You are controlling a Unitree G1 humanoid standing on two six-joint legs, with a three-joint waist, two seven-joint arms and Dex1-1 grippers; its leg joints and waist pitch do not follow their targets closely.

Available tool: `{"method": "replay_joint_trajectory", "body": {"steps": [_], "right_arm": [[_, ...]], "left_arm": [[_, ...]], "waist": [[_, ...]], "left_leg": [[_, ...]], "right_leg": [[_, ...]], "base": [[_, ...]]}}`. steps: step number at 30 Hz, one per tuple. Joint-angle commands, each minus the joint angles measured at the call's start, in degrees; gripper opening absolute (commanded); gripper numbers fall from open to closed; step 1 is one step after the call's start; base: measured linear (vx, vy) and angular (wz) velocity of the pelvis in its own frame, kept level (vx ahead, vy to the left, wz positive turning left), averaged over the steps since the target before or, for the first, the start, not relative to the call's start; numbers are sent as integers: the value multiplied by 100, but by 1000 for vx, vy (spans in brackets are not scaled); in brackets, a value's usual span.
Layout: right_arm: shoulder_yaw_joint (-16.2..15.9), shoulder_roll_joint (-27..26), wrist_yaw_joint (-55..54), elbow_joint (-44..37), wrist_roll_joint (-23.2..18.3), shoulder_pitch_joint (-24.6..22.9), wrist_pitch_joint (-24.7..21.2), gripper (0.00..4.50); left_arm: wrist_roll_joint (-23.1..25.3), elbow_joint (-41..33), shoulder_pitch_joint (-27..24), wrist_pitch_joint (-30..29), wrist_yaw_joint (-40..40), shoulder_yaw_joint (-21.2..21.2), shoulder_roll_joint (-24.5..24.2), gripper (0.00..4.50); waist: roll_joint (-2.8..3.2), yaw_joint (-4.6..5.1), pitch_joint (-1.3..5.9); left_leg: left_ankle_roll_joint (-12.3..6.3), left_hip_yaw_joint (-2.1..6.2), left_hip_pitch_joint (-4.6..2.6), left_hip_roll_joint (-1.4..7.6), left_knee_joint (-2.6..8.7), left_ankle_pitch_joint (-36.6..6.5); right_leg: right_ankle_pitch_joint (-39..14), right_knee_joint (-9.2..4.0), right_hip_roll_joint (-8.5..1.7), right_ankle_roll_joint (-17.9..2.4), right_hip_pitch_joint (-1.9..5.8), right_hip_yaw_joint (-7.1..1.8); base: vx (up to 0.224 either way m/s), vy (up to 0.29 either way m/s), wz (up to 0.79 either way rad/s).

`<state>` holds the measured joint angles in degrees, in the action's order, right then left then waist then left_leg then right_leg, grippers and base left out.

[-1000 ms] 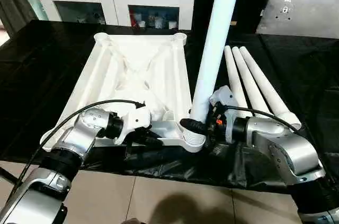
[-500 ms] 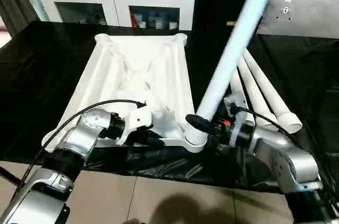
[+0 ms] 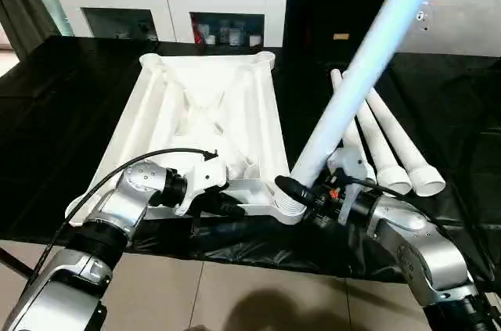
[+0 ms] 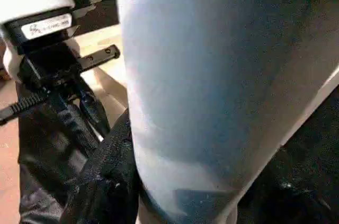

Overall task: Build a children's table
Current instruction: Insert table leg to table base

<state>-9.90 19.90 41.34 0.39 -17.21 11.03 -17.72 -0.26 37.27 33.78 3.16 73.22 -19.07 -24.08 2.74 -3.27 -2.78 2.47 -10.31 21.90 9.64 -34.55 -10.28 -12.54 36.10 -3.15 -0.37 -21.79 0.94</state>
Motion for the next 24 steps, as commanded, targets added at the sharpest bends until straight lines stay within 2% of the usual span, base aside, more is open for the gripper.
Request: {"method": "replay_joint_trajectory", "body": {"steps": [1, 5, 7, 9, 10, 11, 12, 14, 15, 16, 19, 23, 24], "right_arm": [[-356, 195, -86, 610, 621, -221, -263, 191], [-586, 280, 146, 756, 720, -48, -325, 191], [-907, 437, 462, 907, 876, 57, -344, 191], [-1003, 489, 570, 917, 902, 53, -346, 191], [-1081, 527, 694, 909, 877, 34, -372, 191], [-1127, 538, 780, 915, 848, 36, -408, 191], [-1148, 548, 821, 905, 839, 27, -424, 191], [-1194, 563, 903, 903, 828, 30, -458, 191], [-1241, 568, 983, 916, 813, 56, -494, 191], [-1270, 563, 1032, 939, 808, 90, -517, 191], [-1279, 513, 1090, 958, 767, 159, -583, 191], [-1256, 416, 1117, 986, 752, 232, -614, 191], [-1248, 391, 1121, 1005, 754, 251, -610, 191]], "left_arm": [[-157, -139, 217, 80, -91, 272, 0, 0], [-113, -154, 259, 154, 60, 191, -63, 0], [-81, -106, 341, 235, 187, 135, -93, 0], [-69, -110, 365, 253, 233, 110, -104, 0], [-72, -121, 396, 259, 301, 87, -112, 0], [-85, -104, 437, 260, 365, 76, -113, 0], [-92, -112, 446, 255, 391, 72, -116, 0], [-81, -77, 496, 269, 422, 61, -120, 0], [-48, 15, 599, 305, 448, 58, -134, 0], [-31, 90, 680, 314, 466, 76, -140, 0], [4, 243, 818, 342, 453, 131, -184, 0], [64, 344, 881, 348, 334, 204, -292, 0], [65, 360, 885, 340, 307, 221, -312, 0]], "waist": [[2, 15, 321], [-36, 29, 317], [-84, 57, 254], [-84, 63, 255], [-174, 89, 171], [-169, 86, 173], [-187, 96, 142], [-183, 98, 141], [-217, 104, 108], [-211, 97, 95], [-251, 95, 41], [-262, 108, 25], [-261, 114, 1]], "left_leg": [[38, 153, -135, 326, 458, -1607], [21, 157, -136, 327, 459, -1627], [-23, 155, -121, 334, 485, -1640], [-30, 153, -123, 339, 482, -1633], [-62, 148, -118, 347, 524, -1721], [-64, 155, -126, 346, 522, -1747], [-68, 152, -140, 351, 537, -1807], [-59, 159, -148, 355, 549, -1831], [-65, 155, -145, 357, 561, -1862], [-53, 157, -155, 354, 567, -1917], [38, 173, -169, 372, 606, -2107], [96, 190, -174, 385, 631, -2210], [129, 191, -182, 391, 646, -2263]], "right_leg": [[-1197, -515, -475, -1227, 152, -220], [-1309, -515, -479, -1230, 150, -223], [-1397, -533, -469, -1182, 123, -232], [-1364, -535, -482, -1167, 124, -243], [-1383, -564, -464, -1133, 79, -244], [-1397, -551, -466, -1135, 82, -243], [-1440, -569, -469, -1124, 57, -247], [-1434, -570, -473, -1122, 68, -247], [-1455, -580, -467, -1115, 51, -248], [-1529, -585, -471, -1103, 44, -253], [-1740, -614, -493, -1083, 29, -261], [-1828, -613, -510, -1096, 24, -264], [-1889, -632, -519, -1107, 10, -271]], "base": [[0, 0, 0], [0, 0, 0], [0, 0, 0], [0, 0, 0], [0, 0, 0], [0, 0, 0], [0, 0, 0], [0, 0, 0], [0, 0, 0], [0, 0, 0], [0, 0, 0], [0, 0, 0], [0, 0, 0]]}}
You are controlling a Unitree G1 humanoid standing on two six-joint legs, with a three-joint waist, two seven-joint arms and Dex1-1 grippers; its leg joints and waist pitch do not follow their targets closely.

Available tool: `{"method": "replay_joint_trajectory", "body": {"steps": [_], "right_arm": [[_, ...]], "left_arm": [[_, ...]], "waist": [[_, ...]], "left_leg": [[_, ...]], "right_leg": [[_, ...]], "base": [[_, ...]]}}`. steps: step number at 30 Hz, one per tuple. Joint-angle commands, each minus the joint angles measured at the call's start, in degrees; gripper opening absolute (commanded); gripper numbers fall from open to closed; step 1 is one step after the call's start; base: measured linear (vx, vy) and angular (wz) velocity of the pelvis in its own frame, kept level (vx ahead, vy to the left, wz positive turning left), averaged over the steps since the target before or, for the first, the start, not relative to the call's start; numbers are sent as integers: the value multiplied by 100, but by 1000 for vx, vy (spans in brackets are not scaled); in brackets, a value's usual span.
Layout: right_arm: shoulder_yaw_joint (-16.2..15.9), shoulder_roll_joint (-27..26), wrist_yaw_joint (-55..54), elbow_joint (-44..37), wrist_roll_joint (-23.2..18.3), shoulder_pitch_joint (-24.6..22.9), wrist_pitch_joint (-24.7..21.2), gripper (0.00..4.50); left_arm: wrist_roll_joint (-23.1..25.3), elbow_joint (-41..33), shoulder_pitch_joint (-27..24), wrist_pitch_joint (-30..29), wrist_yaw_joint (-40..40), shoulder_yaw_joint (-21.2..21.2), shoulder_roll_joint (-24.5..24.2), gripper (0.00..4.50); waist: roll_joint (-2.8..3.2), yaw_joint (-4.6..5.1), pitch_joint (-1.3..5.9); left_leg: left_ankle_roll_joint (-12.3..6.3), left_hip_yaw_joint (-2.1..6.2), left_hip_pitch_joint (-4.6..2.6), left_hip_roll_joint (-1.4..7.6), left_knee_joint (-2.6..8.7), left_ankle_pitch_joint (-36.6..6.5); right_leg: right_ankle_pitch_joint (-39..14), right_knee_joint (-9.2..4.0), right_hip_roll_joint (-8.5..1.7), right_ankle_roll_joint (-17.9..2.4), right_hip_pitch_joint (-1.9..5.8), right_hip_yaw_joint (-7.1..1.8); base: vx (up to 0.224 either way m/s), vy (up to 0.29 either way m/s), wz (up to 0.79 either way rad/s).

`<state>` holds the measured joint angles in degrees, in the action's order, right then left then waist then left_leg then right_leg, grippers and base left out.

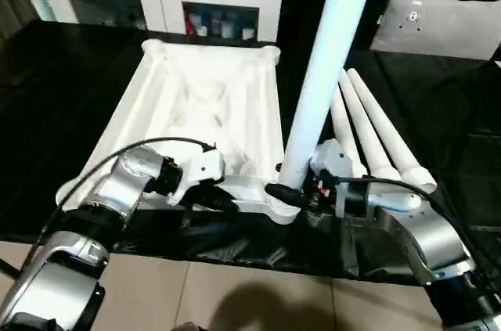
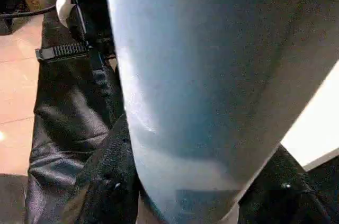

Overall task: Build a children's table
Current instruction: Insert table leg to table base

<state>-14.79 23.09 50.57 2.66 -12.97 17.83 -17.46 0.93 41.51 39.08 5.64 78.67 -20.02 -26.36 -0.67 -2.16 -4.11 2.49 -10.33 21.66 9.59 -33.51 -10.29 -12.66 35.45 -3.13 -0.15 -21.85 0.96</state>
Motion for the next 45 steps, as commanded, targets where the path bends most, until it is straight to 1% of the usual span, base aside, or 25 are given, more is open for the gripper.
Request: {"method": "replay_joint_trajectory", "body": {"steps": [1, 4, 7, 8, 9, 12, 14, 15, 16, 17, 18, 20, 21, 22, 26, 27, 28, 29, 34, 37, 39, 40, 42, 43, 45], "right_arm": [[-756, 47, 193, 804, 336, -405, -629, 191], [-746, -18, 158, 868, 365, -351, -600, 191], [-692, -91, 72, 893, 377, -331, -596, 191], [-592, -198, -158, 930, 399, -312, -640, 191], [-584, -207, -179, 937, 403, -309, -643, 191], [-364, -456, -717, 1071, 476, -234, -728, 191], [-213, -624, -1140, 1159, 554, -162, -762, 191], [-130, -723, -1366, 1233, 592, -105, -763, 191], [-98, -762, -1448, 1264, 603, -82, -762, 191], [-65, -813, -1572, 1314, 636, -41, -761, 191], [-22, -871, -1682, 1371, 654, 13, -765, 191], [83, -994, -1906, 1490, 659, 126, -762, 191], [183, -1096, -2105, 1632, 637, 242, -758, 191], [209, -1120, -2155, 1677, 631, 276, -756, 191], [225, -1177, -2187, 1802, 622, 380, -731, 191], [225, -1180, -2183, 1803, 620, 380, -731, 191], [227, -1202, -2166, 1810, 602, 383, -723, 191], [227, -1204, -2162, 1810, 599, 382, -723, 191], [227, -1240, -2168, 1848, 565, 367, -705, 191], [220, -1255, -2141, 1855, 573, 353, -681, 191], [277, -1307, -2136, 1897, 545, 354, -647, 191], [303, -1325, -2119, 1902, 509, 351, -638, 226], [322, -1333, -2125, 1905, 498, 351, -619, 261], [334, -1342, -2135, 1912, 495, 350, -588, 261], [360, -1358, -2153, 1928, 505, 343, -494, 277]], "left_arm": [[-50, -72, 339, 77, -283, 335, -110, 0], [-48, -71, 298, 44, -372, 385, -135, 0], [-44, -49, 278, 23, -463, 423, -125, 0], [-25, -224, 172, -168, -637, 458, -148, 0], [-23, -244, 161, -186, -650, 460, -151, 0], [-97, -954, -198, -858, -918, 588, -228, 0], [-174, -1667, -526, -1499, -1196, 754, -232, 0], [-161, -2067, -708, -1842, -1389, 833, -218, 0], [-152, -2214, -774, -1969, -1464, 860, -212, 0], [-141, -2464, -888, -2164, -1552, 889, -187, 0], [-145, -2724, -995, -2395, -1666, 928, -125, 0], [-123, -3225, -1178, -2837, -1932, 990, 68, 0], [-72, -3635, -1290, -3189, -2128, 958, 247, 0], [-52, -3740, -1314, -3276, -2181, 939, 298, 0], [25, -4198, -1372, -3846, -2527, 841, 519, 0], [44, -4199, -1371, -3852, -2542, 830, 516, 0], [184, -4254, -1372, -3947, -2680, 731, 484, 0], [190, -4262, -1374, -3959, -2691, 723, 480, 0], [197, -4497, -1417, -4262, -2865, 699, 474, 0], [242, -4547, -1436, -4280, -2972, 684, 426, 0], [271, -4538, -1460, -4145, -3044, 691, 400, 0], [257, -4512, -1467, -3989, -3044, 704, 403, 0], [235, -4464, -1467, -3742, -3009, 701, 397, 0], [200, -4430, -1475, -3520, -2955, 684, 373, 0], [92, -4386, -1503, -3213, -2883, 705, 376, 0]], "waist": [[59, 10, 137], [30, 28, 128], [35, 25, 128], [71, 20, 144], [58, 29, 139], [133, 57, 152], [123, 103, 158], [165, 135, 168], [157, 161, 140], [165, 171, 141], [190, 186, 144], [153, 195, 138], [159, 192, 145], [160, 182, 158], [141, 172, 193], [143, 170, 204], [99, 160, 214], [114, 158, 211], [119, 175, 192], [123, 176, 204], [122, 180, 207], [126, 180, 204], [120, 181, 205], [135, 175, 224], [129, 168, 255]], "left_leg": [[137, 192, -166, 399, 551, -2267], [176, 197, -182, 401, 572, -2385], [214, 203, -192, 411, 585, -2414], [238, 205, -200, 412, 584, -2419], [252, 199, -200, 409, 586, -2432], [393, 239, -174, 423, 623, -2538], [413, 247, -114, 415, 644, -2448], [459, 233, -138, 424, 634, -2463], [432, 234, -120, 400, 632, -2481], [387, 217, -159, 380, 602, -2529], [386, 213, -166, 389, 593, -2509], [330, 192, -159, 384, 583, -2419], [308, 194, -156, 383, 573, -2352], [225, 176, -131, 379, 568, -2041], [75, 133, -99, 353, 528, -1528], [54, 129, -97, 354, 522, -1439], [-33, 122, -77, 341, 505, -1254], [-75, 121, -78, 348, 510, -1193], [22, 120, -107, 353, 524, -1530], [17, 118, -109, 347, 516, -1460], [9, 117, -107, 347, 515, -1443], [6, 118, -107, 344, 517, -1481], [11, 120, -103, 345, 515, -1498], [9, 121, -113, 344, 503, -1433], [-9, 120, -91, 345, 488, -1255]], "right_leg": [[-1916, -575, -525, -1125, 27, -273], [-2249, -619, -540, -1068, 27, -283], [-2295, -629, -540, -1041, 10, -293], [-2265, -617, -543, -1061, 13, -294], [-2257, -625, -541, -1077, 1, -296], [-2189, -572, -538, -1126, 29, -284], [-2043, -546, -517, -1143, 68, -258], [-1914, -538, -515, -1201, 45, -267], [-1986, -554, -504, -1201, 37, -261], [-2190, -603, -501, -1149, 7, -276], [-2165, -594, -503, -1170, 5, -291], [-2106, -607, -481, -1179, 4, -293], [-2060, -600, -485, -1191, 11, -294], [-1804, -589, -468, -1225, 40, -291], [-1020, -543, -437, -1323, 99, -280], [-870, -525, -435, -1345, 112, -277], [-673, -508, -434, -1365, 135, -271], [-617, -512, -439, -1373, 137, -266], [-1145, -554, -434, -1306, 108, -267], [-1017, -546, -424, -1288, 110, -266], [-957, -541, -422, -1298, 113, -264], [-1004, -548, -424, -1298, 110, -263], [-1053, -554, -426, -1275, 113, -265], [-964, -549, -426, -1319, 111, -265], [-641, -508, -423, -1327, 144, -264]], "base": [[0, 0, 0], [0, 0, 0], [0, 0, 0], [0, 0, 0], [0, 0, 0], [0, 0, 0], [0, 0, 0], [0, 0, 0], [0, 0, 0], [0, 0, 0], [0, 0, 0], [0, 0, 0], [0, 0, 0], [0, 0, 0], [0, 0, 0], [0, 0, 0], [0, 0, 0], [0, 0, 0], [0, 0, 0], [0, 0, 0], [0, 0, 0], [0, 0, 0], [0, 0, 0], [0, 0, 0], [0, 0, 0]]}}
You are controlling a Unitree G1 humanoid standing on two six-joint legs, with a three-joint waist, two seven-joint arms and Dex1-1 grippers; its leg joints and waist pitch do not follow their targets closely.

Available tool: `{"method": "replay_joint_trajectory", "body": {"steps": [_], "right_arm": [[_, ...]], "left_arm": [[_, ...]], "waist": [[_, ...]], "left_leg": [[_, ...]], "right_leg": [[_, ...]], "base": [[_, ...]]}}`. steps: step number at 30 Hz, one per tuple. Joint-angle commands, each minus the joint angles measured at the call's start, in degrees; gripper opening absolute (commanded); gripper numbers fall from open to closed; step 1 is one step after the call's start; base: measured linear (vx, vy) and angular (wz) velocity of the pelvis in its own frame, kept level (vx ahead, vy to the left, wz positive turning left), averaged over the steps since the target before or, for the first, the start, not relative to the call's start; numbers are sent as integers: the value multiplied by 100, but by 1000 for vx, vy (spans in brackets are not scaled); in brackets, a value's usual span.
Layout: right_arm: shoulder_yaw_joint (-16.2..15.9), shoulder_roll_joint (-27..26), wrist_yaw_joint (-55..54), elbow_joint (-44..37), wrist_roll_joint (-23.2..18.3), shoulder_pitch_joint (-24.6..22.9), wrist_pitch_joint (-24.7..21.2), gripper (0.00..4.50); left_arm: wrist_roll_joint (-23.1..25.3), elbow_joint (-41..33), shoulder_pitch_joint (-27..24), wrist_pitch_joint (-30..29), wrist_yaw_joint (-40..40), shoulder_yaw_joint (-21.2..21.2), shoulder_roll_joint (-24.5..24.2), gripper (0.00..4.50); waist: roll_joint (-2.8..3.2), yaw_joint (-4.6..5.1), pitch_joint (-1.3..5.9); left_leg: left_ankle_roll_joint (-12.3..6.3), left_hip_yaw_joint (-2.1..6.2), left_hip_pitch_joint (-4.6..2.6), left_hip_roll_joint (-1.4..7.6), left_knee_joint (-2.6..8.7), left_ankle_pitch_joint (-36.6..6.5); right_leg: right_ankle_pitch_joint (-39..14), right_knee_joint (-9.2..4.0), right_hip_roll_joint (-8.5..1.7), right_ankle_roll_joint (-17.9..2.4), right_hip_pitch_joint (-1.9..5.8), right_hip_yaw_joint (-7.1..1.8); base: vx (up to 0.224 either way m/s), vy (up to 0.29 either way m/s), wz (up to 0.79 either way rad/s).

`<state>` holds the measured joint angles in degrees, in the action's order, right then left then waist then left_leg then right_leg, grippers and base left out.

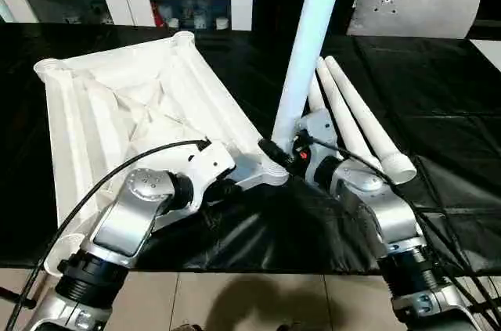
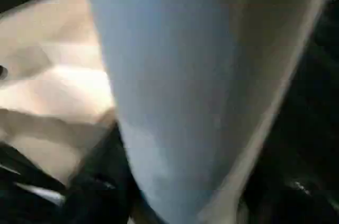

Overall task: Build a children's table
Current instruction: Insert table leg to table base, then rotate leg to tighten

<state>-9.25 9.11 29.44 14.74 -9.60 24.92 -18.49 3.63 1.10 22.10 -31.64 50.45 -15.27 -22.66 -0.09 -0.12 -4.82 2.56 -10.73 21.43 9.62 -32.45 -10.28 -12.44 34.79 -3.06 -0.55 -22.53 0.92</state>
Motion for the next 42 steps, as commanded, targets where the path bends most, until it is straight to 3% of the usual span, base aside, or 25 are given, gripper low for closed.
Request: {"method": "replay_joint_trajectory", "body": {"steps": [1, 5, 7, 12, 14, 22, 26, 35, 42], "right_arm": [[-163, 39, -35, 729, 165, -382, -272, 289], [-74, 60, 1, 691, 135, -453, -48, 324], [-88, 150, 72, 538, 189, -560, 87, 343], [-138, 452, 485, -84, 128, -974, 478, 378], [-116, 570, 643, -306, 63, -1096, 548, 394], [65, 1219, 1343, -1356, -253, -1523, 613, 445], [28, 1487, 1775, -1606, -417, -1586, 578, 445], [-186, 1696, 2262, -1421, -379, -1212, 574, 445], [-501, 1722, 2846, -1056, -379, -866, 526, 445]], "left_arm": [[-251, -290, 159, 730, 63, 217, -28, 0], [-288, -129, 127, 960, 251, 154, -140, 0], [-341, -22, 141, 1088, 336, 172, -164, 0], [-418, 393, 226, 1577, 692, 125, -351, 0], [-422, 547, 255, 1731, 843, 85, -429, 0], [-489, 1279, 442, 2337, 1754, -123, -776, 0], [-550, 1541, 540, 2602, 2090, -195, -842, 0], [-518, 1871, 744, 2993, 2684, -416, -946, 0], [-474, 2097, 886, 3230, 2878, -518, -914, 0]], "waist": [[90, -46, 351], [105, -77, 402], [114, -102, 411], [120, -178, 410], [150, -193, 416], [184, -215, 458], [153, -228, 465], [169, -321, 456], [161, -355, 464]], "left_leg": [[-91, 144, -68, 330, 349, -989], [-288, 128, -51, 317, 287, -503], [-386, 129, -41, 319, 271, -406], [-360, 112, -75, 336, 271, -682], [-331, 123, -69, 337, 276, -722], [-372, 129, -67, 330, 234, -696], [-411, 124, -71, 337, 216, -749], [-316, 117, -99, 355, 202, -902], [-219, 124, -77, 346, 188, -971]], "right_leg": [[-128, -396, -415, -1373, 223, -249], [814, -303, -413, -1524, 262, -235], [1012, -274, -417, -1580, 281, -220], [489, -323, -422, -1494, 274, -227], [362, -322, -419, -1470, 271, -222], [442, -285, -425, -1525, 287, -210], [384, -282, -435, -1572, 286, -211], [38, -278, -451, -1609, 243, -208], [-97, -258, -461, -1583, 253, -204]], "base": [[0, 0, 0], [0, 0, 0], [0, 0, 0], [0, 0, 0], [0, 0, 0], [0, 0, 0], [0, 0, 0], [0, 0, 0], [0, 0, 0]]}}
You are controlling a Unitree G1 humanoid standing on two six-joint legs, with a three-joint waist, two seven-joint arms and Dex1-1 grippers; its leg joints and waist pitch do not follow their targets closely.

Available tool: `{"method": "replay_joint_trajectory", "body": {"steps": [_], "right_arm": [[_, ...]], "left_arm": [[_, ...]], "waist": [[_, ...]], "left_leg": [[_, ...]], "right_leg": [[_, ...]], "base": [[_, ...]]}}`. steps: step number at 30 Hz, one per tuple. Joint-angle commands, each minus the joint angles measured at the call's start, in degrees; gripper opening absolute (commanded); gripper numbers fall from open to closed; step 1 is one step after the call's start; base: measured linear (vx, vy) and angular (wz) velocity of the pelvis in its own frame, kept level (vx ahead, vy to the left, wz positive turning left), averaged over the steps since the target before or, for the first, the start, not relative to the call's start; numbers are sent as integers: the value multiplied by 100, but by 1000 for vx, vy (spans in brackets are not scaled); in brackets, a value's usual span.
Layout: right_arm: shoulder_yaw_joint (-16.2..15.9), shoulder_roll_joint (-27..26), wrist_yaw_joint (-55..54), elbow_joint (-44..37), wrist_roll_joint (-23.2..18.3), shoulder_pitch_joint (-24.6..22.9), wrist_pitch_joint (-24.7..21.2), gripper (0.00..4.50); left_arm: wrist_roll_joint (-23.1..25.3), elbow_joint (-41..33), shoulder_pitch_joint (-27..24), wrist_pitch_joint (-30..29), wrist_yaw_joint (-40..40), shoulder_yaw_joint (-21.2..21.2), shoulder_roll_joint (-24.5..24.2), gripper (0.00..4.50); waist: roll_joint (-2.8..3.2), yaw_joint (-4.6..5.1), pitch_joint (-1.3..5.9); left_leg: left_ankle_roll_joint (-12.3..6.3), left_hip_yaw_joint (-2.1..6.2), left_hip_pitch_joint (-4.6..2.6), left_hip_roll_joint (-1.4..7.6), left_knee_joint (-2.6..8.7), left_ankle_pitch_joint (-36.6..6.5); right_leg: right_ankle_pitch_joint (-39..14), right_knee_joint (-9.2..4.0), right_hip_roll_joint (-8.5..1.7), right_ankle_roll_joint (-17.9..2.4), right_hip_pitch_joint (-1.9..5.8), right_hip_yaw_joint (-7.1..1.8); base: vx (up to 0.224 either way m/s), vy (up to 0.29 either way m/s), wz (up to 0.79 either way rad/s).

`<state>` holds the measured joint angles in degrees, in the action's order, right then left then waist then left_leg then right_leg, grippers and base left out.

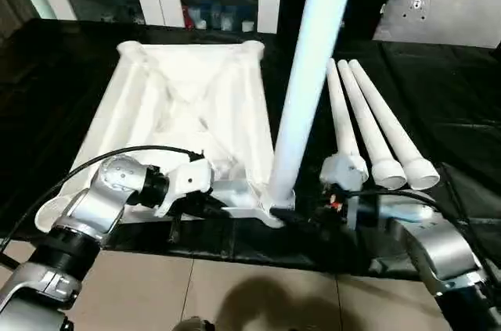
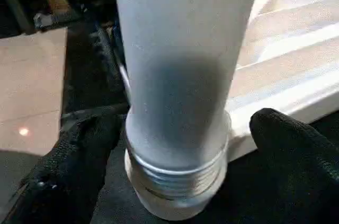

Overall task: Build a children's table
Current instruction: Rotate leg to tighten

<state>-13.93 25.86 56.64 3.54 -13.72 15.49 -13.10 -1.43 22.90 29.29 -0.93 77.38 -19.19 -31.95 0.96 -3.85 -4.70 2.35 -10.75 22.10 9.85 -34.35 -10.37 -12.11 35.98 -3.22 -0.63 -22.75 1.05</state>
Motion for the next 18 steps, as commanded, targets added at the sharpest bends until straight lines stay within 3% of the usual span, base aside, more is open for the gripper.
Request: {"method": "replay_joint_trajectory", "body": {"steps": [1, 18], "right_arm": [[-96, 66, 263, 129, 21, 131, -38, 445], [-190, 79, 675, 251, -125, 218, -212, 314]], "left_arm": [[43, -63, 181, 184, 199, -139, 18, 0], [52, 137, 265, 349, 294, -173, 19, 0]], "waist": [[48, 9, 458], [50, -29, 499]], "left_leg": [[-208, 126, -148, 328, 373, -965], [-280, 119, -140, 328, 338, -797]], "right_leg": [[-138, -375, -448, -1575, 273, -218], [53, -338, -440, -1630, 280, -202]], "base": [[0, 0, 0], [0, 0, 0]]}}
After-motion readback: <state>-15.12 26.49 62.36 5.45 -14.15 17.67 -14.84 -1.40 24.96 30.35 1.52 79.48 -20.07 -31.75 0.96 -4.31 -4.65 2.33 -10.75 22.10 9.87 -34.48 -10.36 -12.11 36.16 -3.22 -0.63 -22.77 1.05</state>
